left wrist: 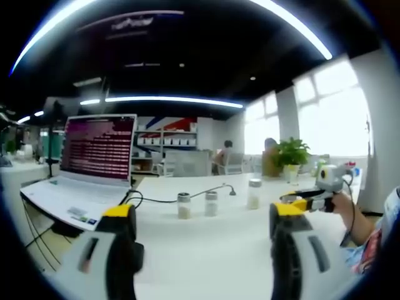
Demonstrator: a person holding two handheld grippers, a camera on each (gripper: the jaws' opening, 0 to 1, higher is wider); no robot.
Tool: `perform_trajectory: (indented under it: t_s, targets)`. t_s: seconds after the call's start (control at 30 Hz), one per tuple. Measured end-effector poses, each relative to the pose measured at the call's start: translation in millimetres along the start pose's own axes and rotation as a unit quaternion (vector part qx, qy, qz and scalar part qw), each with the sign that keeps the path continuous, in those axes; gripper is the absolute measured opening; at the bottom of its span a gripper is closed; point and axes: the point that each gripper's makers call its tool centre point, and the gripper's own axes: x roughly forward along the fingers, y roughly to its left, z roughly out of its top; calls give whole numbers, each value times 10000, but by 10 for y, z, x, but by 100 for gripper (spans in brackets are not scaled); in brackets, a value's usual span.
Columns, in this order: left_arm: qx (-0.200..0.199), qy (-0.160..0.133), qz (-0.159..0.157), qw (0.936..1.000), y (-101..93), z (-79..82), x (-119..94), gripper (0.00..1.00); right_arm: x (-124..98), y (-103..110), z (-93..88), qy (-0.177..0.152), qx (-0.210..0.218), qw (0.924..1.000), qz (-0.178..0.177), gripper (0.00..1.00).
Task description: Rotate the seasoning bottle until the label or dispensing opening points toward the visible target arrow and the bottle remains upright within the marked orientation range
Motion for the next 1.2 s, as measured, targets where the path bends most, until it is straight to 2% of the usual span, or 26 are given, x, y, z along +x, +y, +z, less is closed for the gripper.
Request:
perform_trajectory:
  t_s: [0.5, 0.77, 0.93, 1.2]
  targets:
    - [-18, -4, 49, 10000, -16, 3, -38, 93, -26, -10, 2, -19, 54, 9994, -338, 41]
    - [-113, -92, -109, 9998, -84, 30, -15, 94, -31, -35, 3, -49, 98, 9988, -477, 41]
    - [-148, -37, -11, 9999, -24, -5, 12, 94, -32, -42, 3, -74, 116, 9984, -553, 41]
    - [-89, -40, 13, 10000, -35, 8, -4, 94, -35, -39, 8, -163, 165, 9966, -794, 41]
